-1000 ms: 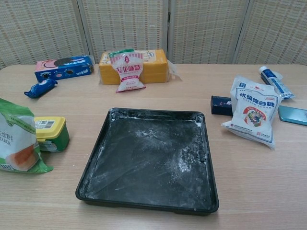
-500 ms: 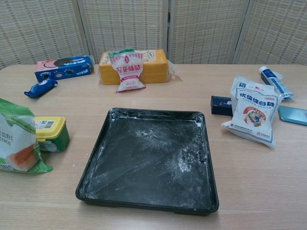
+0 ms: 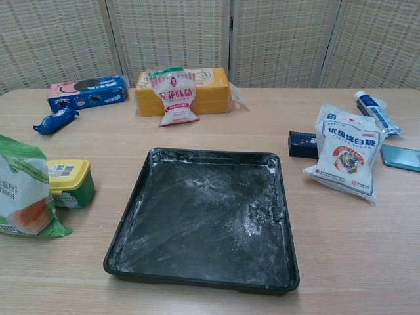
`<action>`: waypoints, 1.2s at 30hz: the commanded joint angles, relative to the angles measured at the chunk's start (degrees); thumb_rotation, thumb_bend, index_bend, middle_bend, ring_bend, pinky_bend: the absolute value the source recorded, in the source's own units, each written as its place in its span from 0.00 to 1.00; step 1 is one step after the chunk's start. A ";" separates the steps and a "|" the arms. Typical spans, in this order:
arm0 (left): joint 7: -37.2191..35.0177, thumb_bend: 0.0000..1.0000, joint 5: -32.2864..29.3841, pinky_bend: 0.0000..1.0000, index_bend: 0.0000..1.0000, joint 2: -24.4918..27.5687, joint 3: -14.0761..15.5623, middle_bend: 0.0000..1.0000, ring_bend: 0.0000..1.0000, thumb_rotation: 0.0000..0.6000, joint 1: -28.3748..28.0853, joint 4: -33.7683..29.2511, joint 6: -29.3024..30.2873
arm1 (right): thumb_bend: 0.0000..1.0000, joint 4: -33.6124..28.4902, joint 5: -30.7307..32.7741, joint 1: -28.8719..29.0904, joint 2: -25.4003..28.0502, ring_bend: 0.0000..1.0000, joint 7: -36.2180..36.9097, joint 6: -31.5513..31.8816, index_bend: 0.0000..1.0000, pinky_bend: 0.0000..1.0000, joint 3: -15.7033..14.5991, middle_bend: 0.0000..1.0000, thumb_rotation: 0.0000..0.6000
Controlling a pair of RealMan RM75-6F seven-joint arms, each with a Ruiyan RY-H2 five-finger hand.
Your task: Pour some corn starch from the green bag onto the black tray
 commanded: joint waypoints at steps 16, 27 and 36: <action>-18.91 0.15 -5.33 1.00 0.00 -8.11 -2.66 0.02 0.96 1.00 -2.17 9.51 -13.49 | 0.21 0.28 -1.70 0.18 -0.07 0.00 0.45 -0.22 0.00 0.00 -0.79 0.00 1.00; -17.81 0.15 -3.96 1.00 0.00 -10.49 -2.18 0.02 0.96 1.00 -3.28 11.84 -14.43 | 0.21 0.17 -1.58 0.47 -0.49 0.00 -0.54 -0.96 0.00 0.00 -0.86 0.00 1.00; -18.22 0.15 -3.05 1.00 0.00 -11.33 -2.01 0.02 0.96 1.00 -4.71 12.59 -15.85 | 0.21 0.20 -1.23 0.52 -0.81 0.00 -1.27 -1.14 0.00 0.00 -0.72 0.00 1.00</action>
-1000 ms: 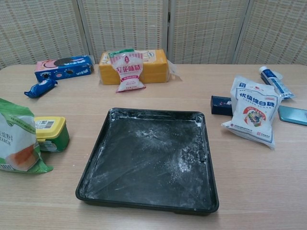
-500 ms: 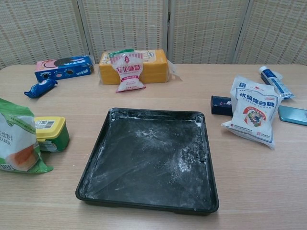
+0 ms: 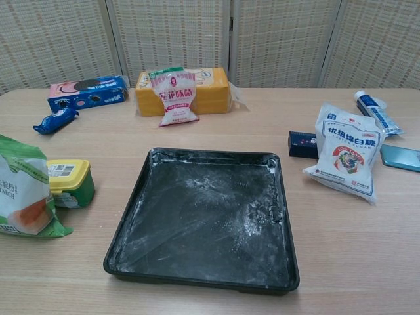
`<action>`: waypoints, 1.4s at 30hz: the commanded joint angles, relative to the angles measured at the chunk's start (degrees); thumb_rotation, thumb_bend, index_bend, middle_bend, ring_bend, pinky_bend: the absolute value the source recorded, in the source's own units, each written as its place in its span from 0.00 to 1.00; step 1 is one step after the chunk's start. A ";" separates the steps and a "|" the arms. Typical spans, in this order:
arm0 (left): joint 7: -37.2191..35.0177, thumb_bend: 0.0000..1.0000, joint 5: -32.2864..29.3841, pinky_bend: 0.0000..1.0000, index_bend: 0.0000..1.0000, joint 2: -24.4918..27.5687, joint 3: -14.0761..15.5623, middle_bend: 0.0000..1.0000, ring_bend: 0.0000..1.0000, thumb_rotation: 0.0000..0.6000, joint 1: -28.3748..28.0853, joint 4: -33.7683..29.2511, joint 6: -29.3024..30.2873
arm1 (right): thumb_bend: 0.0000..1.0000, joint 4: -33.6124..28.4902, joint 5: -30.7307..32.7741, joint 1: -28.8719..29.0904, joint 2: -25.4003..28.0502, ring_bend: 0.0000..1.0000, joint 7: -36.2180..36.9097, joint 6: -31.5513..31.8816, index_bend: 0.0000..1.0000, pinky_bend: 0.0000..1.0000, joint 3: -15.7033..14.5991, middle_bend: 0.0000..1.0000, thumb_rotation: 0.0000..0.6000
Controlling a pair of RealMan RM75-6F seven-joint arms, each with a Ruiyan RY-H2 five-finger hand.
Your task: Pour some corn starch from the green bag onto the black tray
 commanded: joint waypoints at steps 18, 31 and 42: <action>5.12 0.15 0.15 1.00 0.00 -0.70 -0.85 0.02 0.96 1.00 -3.09 -3.08 -1.42 | 0.21 0.04 0.67 0.27 -0.29 0.00 -0.72 -0.66 0.00 0.00 0.17 0.00 1.00; 6.08 0.15 -0.93 1.00 0.00 -2.55 -2.36 0.02 0.96 1.00 -5.90 -0.03 -4.11 | 0.21 0.00 0.98 0.38 -0.50 0.00 -1.28 -1.02 0.00 0.00 0.19 0.00 1.00; 3.07 0.15 -1.09 1.00 0.00 -1.33 -3.21 0.02 0.95 1.00 -5.98 -1.06 -2.71 | 0.21 -0.08 1.14 0.41 -0.58 0.00 -1.74 -1.21 0.00 0.00 0.16 0.00 1.00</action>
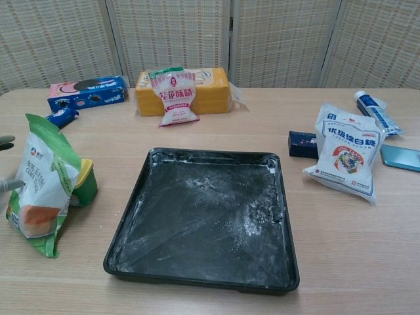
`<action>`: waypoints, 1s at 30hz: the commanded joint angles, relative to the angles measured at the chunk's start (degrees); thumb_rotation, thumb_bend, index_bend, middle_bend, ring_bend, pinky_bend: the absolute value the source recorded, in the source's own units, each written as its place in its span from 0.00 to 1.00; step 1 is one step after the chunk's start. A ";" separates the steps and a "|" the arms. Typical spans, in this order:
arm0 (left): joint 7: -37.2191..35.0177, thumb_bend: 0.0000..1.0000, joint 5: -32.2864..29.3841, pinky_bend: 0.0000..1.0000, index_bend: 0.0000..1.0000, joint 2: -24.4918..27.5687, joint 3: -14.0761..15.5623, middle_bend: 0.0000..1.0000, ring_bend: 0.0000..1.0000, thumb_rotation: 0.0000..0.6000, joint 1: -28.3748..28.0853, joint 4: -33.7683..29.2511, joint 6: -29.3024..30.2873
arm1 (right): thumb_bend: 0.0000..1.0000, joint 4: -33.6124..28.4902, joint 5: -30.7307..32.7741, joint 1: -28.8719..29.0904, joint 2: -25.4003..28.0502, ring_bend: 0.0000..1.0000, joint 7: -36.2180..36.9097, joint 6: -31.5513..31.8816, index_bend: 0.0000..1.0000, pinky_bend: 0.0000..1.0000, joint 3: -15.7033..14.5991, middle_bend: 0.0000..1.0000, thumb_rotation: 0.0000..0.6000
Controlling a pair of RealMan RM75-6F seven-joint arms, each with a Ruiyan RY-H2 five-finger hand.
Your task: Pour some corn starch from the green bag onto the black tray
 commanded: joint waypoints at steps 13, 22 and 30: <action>5.48 0.15 2.15 1.00 0.00 5.23 1.49 0.00 0.95 1.00 6.50 -10.01 13.21 | 0.21 -0.09 -0.43 -0.26 0.19 0.00 0.20 0.57 0.00 0.00 -0.18 0.00 1.00; 16.26 0.15 3.37 1.00 0.00 6.12 4.75 0.00 0.95 1.00 10.06 -16.59 16.87 | 0.21 -0.12 -1.23 -0.68 0.51 0.00 0.81 1.52 0.00 0.00 -0.47 0.00 1.00; 22.69 0.15 2.64 1.00 0.00 3.96 5.83 0.00 0.95 1.00 12.26 -17.23 17.86 | 0.21 -0.07 -1.74 -0.67 0.49 0.00 0.71 1.50 0.00 0.00 -0.70 0.00 1.00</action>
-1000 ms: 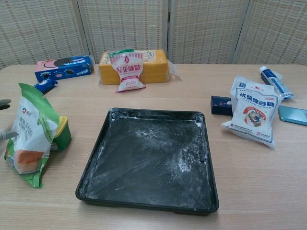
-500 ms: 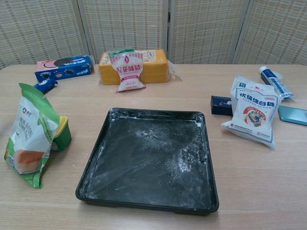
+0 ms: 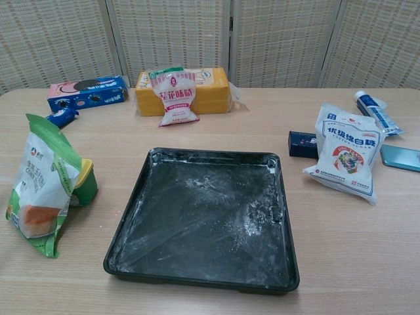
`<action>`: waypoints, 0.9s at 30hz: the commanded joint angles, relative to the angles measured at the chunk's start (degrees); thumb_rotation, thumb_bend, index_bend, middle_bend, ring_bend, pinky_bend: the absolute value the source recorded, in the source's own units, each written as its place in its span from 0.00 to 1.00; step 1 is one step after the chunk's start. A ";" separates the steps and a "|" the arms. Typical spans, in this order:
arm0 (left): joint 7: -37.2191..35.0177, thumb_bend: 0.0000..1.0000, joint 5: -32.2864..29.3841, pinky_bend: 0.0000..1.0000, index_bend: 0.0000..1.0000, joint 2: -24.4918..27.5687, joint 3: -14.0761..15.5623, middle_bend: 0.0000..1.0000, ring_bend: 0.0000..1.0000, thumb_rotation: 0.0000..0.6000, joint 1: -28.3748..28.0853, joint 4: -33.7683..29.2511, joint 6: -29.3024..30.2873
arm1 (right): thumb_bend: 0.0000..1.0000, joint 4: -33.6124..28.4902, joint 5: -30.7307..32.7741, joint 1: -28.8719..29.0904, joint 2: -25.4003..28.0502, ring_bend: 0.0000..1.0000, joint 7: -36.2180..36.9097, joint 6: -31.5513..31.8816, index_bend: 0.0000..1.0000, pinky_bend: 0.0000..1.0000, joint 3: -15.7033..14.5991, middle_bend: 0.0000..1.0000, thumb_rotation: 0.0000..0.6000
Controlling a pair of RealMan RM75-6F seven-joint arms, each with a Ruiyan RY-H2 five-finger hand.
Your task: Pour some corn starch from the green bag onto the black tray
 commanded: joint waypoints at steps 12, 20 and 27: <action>9.26 0.14 -3.15 1.00 0.00 -4.56 -0.23 0.00 0.95 1.00 2.56 -0.60 -0.25 | 0.21 0.00 -0.64 0.02 0.38 0.00 0.82 0.21 0.00 0.00 -0.19 0.00 1.00; 18.05 0.14 -6.62 1.00 0.00 -8.57 -2.77 0.00 0.95 1.00 3.18 -0.36 0.17 | 0.21 0.08 -1.77 -0.27 1.09 0.00 2.32 1.27 0.00 0.00 -0.54 0.00 1.00; 21.18 0.13 -7.36 1.00 0.00 -9.29 -3.40 0.00 0.95 1.00 2.99 -1.90 -0.79 | 0.21 0.20 -2.07 -0.44 1.35 0.00 2.98 1.73 0.00 0.00 -0.61 0.00 1.00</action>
